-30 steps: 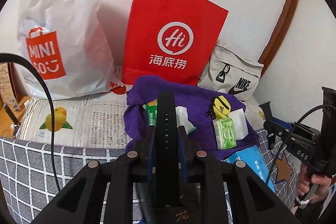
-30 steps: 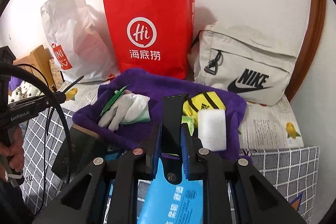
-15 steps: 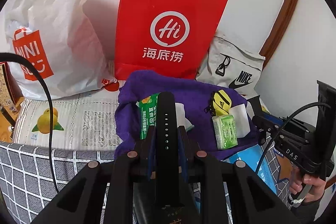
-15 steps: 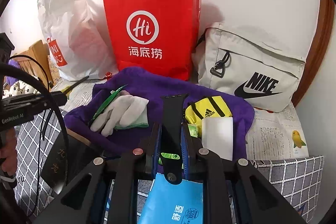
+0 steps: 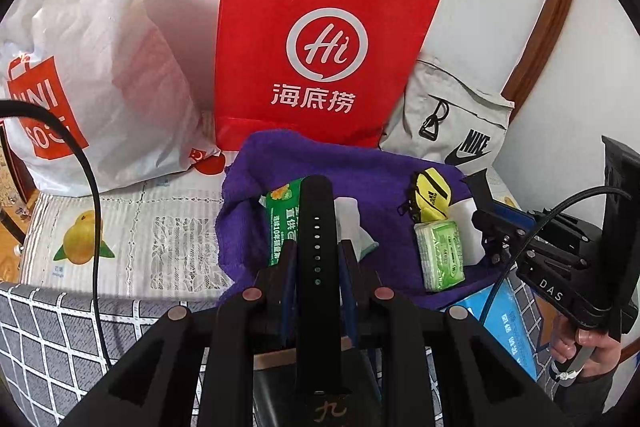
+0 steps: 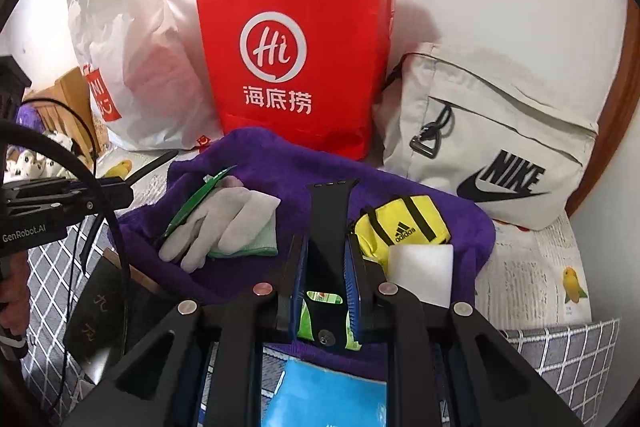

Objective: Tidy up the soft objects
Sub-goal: 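Lower the straps onto the towel and open the right tool to release its strap, then open the left tool to drop its black strap onto the towel, then move both tools back over the checkered cover toward the remaining items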

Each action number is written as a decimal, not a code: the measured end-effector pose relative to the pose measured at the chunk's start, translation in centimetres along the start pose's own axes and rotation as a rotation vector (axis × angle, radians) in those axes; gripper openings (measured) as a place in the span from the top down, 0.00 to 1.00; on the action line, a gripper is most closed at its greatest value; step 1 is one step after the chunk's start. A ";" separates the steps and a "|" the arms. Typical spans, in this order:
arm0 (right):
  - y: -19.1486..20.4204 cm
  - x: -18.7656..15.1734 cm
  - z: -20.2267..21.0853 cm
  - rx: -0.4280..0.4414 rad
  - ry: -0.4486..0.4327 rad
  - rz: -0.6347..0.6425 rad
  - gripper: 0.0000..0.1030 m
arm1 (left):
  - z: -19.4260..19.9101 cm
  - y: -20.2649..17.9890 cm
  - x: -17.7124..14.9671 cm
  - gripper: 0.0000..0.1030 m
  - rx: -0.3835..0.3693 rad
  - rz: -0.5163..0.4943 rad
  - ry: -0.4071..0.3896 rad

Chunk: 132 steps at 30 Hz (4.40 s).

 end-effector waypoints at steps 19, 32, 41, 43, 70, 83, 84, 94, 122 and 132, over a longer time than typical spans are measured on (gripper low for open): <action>4.7 -0.7 -6.4 0.036 0.127 0.114 0.82 | -1.8 2.0 0.1 0.81 0.013 0.020 0.032; 5.9 -1.6 -9.0 0.009 0.196 0.153 0.82 | -1.9 2.6 0.0 0.81 0.016 0.030 0.041; 6.0 -1.7 -9.5 0.003 0.211 0.162 0.82 | -2.0 2.6 0.0 0.81 0.014 0.024 0.049; 6.0 -1.8 -9.6 0.001 0.217 0.165 0.82 | -2.0 2.6 0.0 0.81 0.015 0.026 0.048; 5.2 -0.7 -7.1 0.002 0.166 0.151 0.52 | -2.3 2.2 0.3 0.81 -0.007 0.012 0.055; 1.2 0.6 -2.9 -0.012 0.109 0.040 0.52 | -5.2 -0.7 2.1 0.81 -0.070 -0.062 0.104; 1.1 0.5 -2.4 -0.016 0.104 0.037 0.52 | -5.4 -1.0 2.2 0.81 -0.069 -0.066 0.108; 0.3 -0.5 -1.2 -0.055 0.102 0.031 0.52 | -8.5 -1.9 2.9 0.81 -0.089 -0.083 0.163; 1.6 -1.6 3.5 -0.066 0.059 0.038 0.52 | -1.8 -1.8 2.2 0.44 -0.036 -0.073 0.136; 3.7 -3.9 10.2 -0.010 0.013 0.040 0.46 | 6.0 -2.8 -1.2 0.41 -0.001 -0.086 0.082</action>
Point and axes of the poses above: each gripper's, at about its wrist camera, not at the fingertips, and z roughly against the way its jaws point, y to its left, x to its top, the point moved 1 cm from there along -z, roughly the way its jaws point, and after that the axes turned 13 degrees about -z, right-handed, at the moved point
